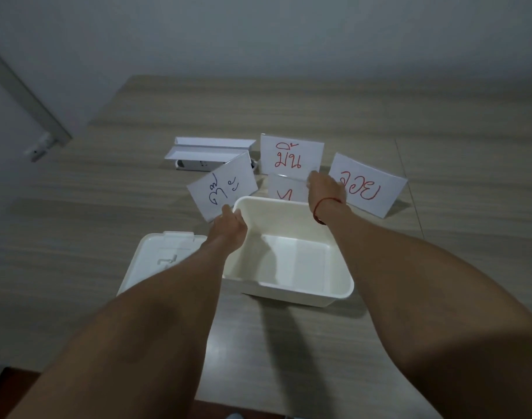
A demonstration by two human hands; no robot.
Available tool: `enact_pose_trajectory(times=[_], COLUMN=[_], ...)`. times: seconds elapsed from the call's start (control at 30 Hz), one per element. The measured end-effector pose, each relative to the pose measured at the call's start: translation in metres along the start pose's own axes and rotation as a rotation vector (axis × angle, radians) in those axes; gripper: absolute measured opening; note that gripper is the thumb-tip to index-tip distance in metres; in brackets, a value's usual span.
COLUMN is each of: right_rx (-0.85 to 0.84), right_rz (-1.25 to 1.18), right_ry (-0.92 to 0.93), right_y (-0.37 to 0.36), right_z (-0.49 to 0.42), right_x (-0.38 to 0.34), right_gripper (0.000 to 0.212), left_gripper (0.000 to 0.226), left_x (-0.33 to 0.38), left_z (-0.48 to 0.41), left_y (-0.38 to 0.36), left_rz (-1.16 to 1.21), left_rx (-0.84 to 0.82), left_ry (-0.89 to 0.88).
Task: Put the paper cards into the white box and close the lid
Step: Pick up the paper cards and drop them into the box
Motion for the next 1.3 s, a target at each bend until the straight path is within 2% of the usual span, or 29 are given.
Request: enact_pose_trajectory(times=[0.17,0.27,0.4,0.63,0.73,0.9,0.97,1.07,1.13,1.2,1.3], right_rx=[0.205,0.295,0.316,0.076,-0.063,-0.437,-0.566,-0.675,-0.624,-0.424,-0.154], right_rz=[0.044,-0.005,-0.055,-0.242,-0.271,-0.301,-0.274,-0.194,-0.272,-0.342,-0.308], right_ry=[0.117,0.145,0.154,0.054,0.022,-0.045,-0.037,-0.087,-0.104,-0.083,-0.056], right_y=[0.058,0.085,0.098,0.044,0.012,-0.044,-0.052,-0.046,-0.039,-0.028,-0.008], right_z=[0.005,0.015,0.039,0.078,0.093,0.117,0.122,0.123,0.115,0.103,0.086], right_x=[-0.021,-0.029,-0.031,-0.008,0.001,0.01,0.0,-0.009,-0.012,-0.011,-0.005], right_gripper=[0.033,0.029,0.027,0.028,0.026,0.015,0.021,0.042,0.044,0.034,0.023], left_gripper=[0.044,0.041,0.045,0.04,0.039,0.04,0.04,0.039,0.041,0.044,0.048], left_x=[-0.006,-0.006,-0.006,-0.012,-0.016,-0.018,-0.018,-0.017,-0.017,-0.02,-0.023], left_z=[0.006,0.013,0.021,0.022,0.022,0.019,0.019,0.021,0.021,0.017,0.005], left_y=[-0.003,-0.001,-0.001,-0.005,-0.006,-0.008,-0.008,-0.006,-0.004,-0.001,0.009], left_rz=[-0.006,-0.014,0.0,0.134,0.195,0.201,0.196,0.193,0.2,0.182,0.132], left_rx=[-0.067,-0.081,-0.08,0.009,0.037,0.05,0.05,0.043,0.034,0.037,0.077], left_ry=[-0.033,-0.061,-0.11,-0.182,-0.157,-0.173,-0.16,-0.144,-0.139,-0.121,-0.083])
Point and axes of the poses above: each hand's wrist, its own z-axis away from the middle knuckle, its own y-axis out of the back of the hand, x = y × z, the point moved 6 cm from there along -z, towards the middle knuckle, and after that the axes turned 10 degrees about -z, right-handed, at the moved point
